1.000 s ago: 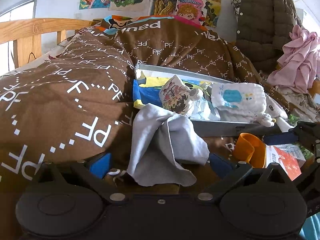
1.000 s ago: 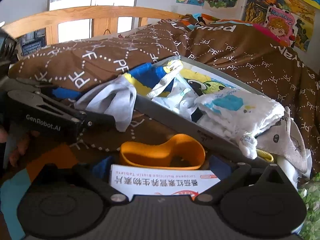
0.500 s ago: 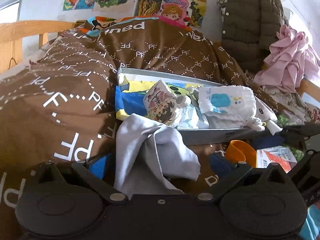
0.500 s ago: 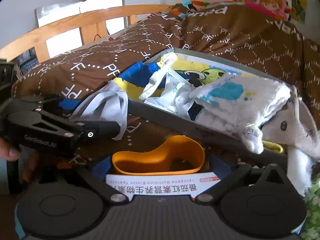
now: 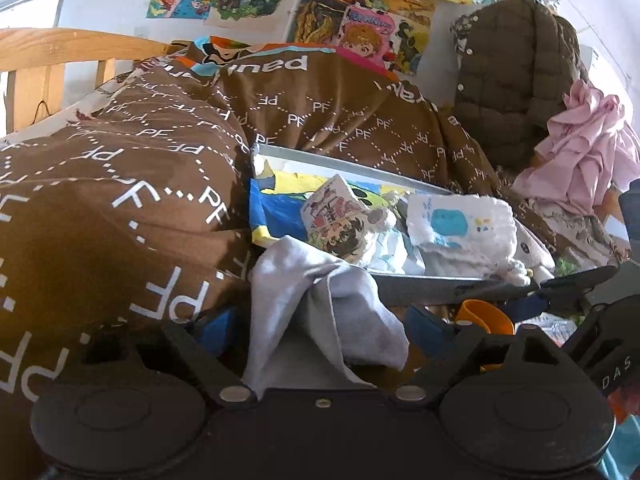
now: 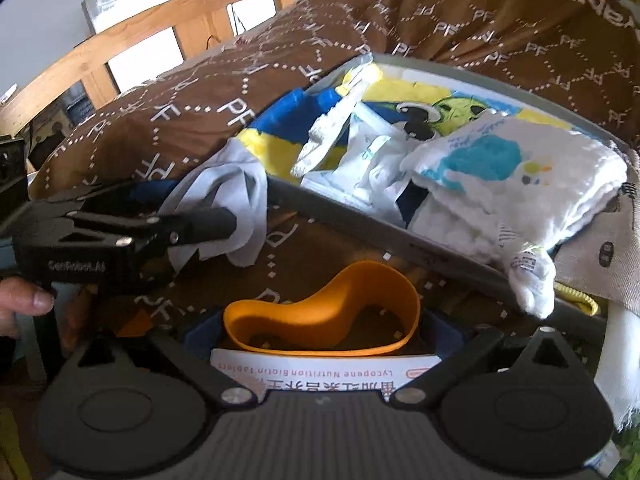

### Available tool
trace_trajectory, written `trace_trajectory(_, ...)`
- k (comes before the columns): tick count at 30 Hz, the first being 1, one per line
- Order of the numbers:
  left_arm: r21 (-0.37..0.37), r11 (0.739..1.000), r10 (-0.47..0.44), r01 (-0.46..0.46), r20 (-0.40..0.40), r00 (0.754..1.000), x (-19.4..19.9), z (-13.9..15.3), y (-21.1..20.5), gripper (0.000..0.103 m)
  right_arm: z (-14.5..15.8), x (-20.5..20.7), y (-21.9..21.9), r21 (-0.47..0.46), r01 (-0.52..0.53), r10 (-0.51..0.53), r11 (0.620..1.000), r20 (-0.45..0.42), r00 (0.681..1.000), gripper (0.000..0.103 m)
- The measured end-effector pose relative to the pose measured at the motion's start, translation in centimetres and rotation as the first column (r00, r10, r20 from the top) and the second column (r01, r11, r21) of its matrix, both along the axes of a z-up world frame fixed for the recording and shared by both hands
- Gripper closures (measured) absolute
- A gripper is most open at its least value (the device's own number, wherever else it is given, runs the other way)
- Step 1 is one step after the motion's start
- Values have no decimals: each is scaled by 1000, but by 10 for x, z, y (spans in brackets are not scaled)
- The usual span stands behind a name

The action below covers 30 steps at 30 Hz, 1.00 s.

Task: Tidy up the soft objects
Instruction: 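Grasp the orange silicone cup with the right tool while the left tool holds the grey cloth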

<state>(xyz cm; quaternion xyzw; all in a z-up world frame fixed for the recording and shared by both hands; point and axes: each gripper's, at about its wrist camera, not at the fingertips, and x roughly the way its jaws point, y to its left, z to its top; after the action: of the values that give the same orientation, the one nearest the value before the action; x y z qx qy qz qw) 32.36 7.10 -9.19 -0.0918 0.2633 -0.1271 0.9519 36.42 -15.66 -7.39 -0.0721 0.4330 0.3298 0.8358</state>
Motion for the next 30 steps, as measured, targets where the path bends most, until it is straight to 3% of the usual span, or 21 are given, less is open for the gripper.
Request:
trace_trajectory(5,-30,1000,8,-9,-5,1000,2,-2,5,27,0,4,0,-8,3,-3,1000,-33,999,1)
trace_trajectory(10,-16,999,-32,32,-43,999,4,-8,-1,53,-1,0,7,-45,1,-2,999,-20,1000,5)
trace_trajectory(30,-50,999,-23,19,-67,997,8,-15,2,63,-2,-23,19,-90,-65,70,994,58,996,25)
